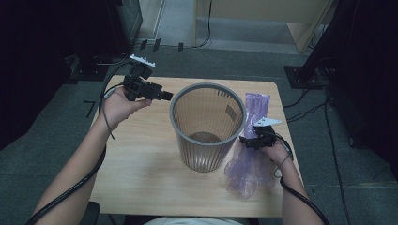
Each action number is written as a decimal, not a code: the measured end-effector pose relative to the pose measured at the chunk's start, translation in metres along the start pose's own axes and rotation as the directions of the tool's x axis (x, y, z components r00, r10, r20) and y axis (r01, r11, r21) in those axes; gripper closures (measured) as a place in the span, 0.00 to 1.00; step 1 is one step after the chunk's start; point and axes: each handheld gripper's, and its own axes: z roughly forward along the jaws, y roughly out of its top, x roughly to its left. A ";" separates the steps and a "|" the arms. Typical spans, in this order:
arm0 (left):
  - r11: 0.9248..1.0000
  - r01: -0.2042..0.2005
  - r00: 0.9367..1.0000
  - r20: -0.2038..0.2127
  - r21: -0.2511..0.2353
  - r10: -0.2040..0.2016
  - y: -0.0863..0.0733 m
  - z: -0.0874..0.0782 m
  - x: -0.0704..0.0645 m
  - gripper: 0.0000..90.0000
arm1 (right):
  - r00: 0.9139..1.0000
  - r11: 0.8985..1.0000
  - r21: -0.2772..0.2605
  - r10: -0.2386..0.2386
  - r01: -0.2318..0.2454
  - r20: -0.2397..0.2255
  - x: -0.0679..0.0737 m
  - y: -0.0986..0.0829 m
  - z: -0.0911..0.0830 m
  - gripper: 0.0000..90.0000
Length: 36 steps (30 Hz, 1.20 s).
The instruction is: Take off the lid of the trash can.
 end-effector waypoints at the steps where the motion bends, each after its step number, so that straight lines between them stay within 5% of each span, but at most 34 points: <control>1: 1.000 0.003 1.000 0.003 0.002 -0.003 0.001 0.000 0.000 0.39 | 1.000 1.000 0.000 -0.001 0.001 0.000 0.000 0.000 0.000 0.16; 25: 0.998 -0.048 0.999 0.024 -0.036 0.049 0.029 -0.009 -0.023 0.39 | 1.000 1.000 -0.001 -0.001 0.001 0.000 0.000 0.000 0.000 0.15; 36: 0.996 -0.082 0.996 0.036 -0.019 0.083 0.027 0.005 -0.031 0.42 | 1.000 1.000 -0.001 -0.002 0.002 0.001 0.000 0.000 0.000 0.15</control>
